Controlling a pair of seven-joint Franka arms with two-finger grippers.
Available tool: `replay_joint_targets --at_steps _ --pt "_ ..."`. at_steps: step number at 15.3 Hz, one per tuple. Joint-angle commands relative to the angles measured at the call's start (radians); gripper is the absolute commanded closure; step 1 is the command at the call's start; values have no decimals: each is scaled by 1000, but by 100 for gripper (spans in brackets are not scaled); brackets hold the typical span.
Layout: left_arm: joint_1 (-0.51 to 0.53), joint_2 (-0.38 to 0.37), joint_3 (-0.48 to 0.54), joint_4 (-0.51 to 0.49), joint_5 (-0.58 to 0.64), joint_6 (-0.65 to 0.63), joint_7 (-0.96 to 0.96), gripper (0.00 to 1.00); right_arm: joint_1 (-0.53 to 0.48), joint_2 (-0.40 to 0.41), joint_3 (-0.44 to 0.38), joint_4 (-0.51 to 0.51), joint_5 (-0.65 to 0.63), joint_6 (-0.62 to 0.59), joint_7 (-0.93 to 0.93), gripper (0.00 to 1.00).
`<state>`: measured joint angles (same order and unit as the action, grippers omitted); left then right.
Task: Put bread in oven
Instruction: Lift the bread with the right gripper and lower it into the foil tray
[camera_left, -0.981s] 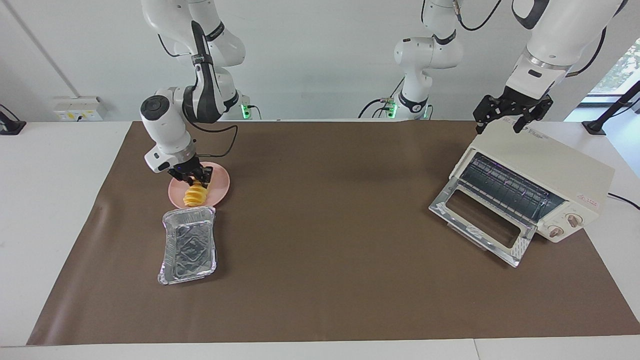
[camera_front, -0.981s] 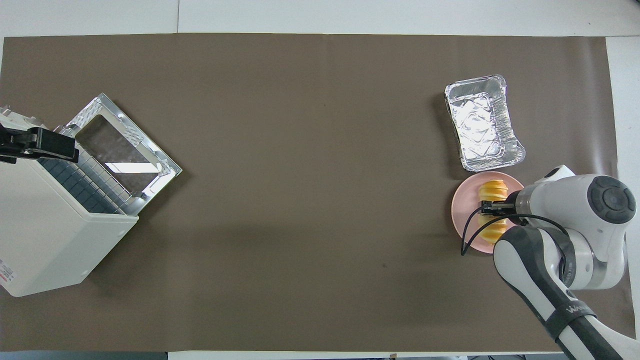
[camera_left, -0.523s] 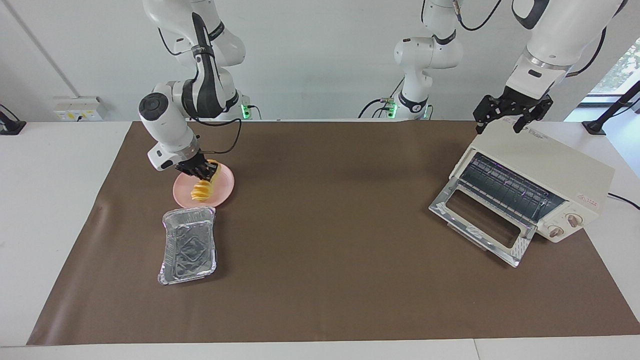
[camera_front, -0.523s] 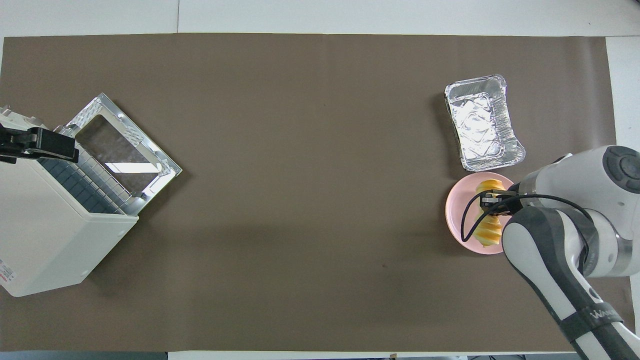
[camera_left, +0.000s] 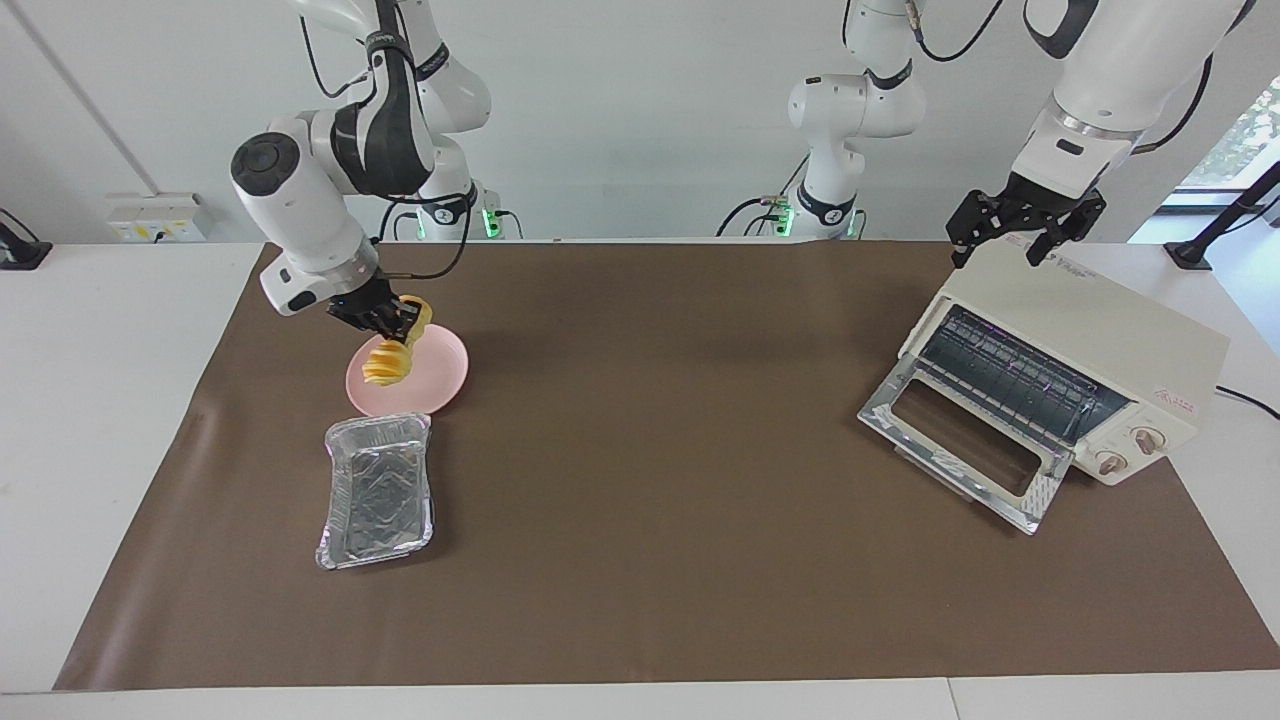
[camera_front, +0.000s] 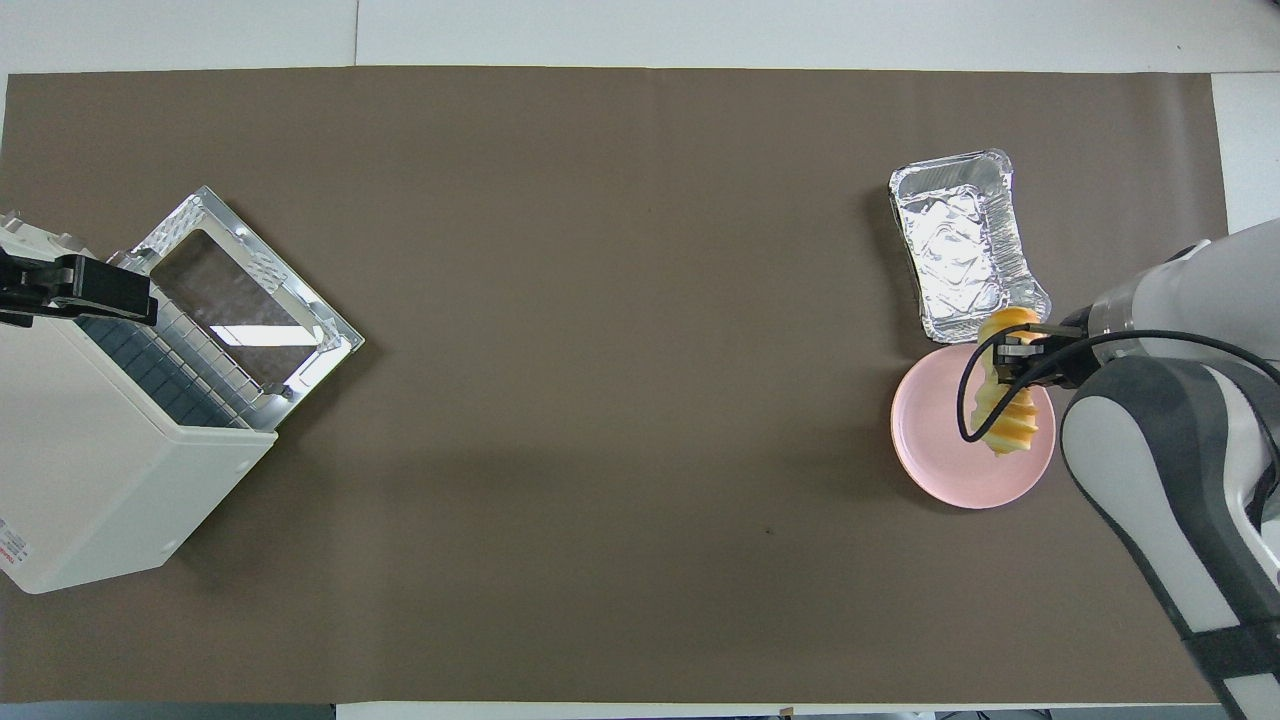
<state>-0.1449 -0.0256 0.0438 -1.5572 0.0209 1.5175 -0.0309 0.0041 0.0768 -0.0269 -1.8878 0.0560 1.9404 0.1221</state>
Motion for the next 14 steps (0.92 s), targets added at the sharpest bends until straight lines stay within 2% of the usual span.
replay_joint_targets --at_steps 1,3,5,10,14 --pt "1 -34 1 -38 -10 -2 -9 0 -21 211 5 252 -7 -26 -51 100" --pt "1 -34 1 -38 -10 -2 -9 0 -41 329 4 392 -24 -41 -96 100" --pt "1 -34 1 -38 -10 -2 -9 0 -47 400 7 435 -22 -29 -113 99" --pt "1 -34 1 -38 -10 -2 -9 0 -32 452 13 437 -11 37 -231 98" --pt "1 -34 1 -38 -10 -2 -9 0 -9 463 13 427 -11 78 -297 90"
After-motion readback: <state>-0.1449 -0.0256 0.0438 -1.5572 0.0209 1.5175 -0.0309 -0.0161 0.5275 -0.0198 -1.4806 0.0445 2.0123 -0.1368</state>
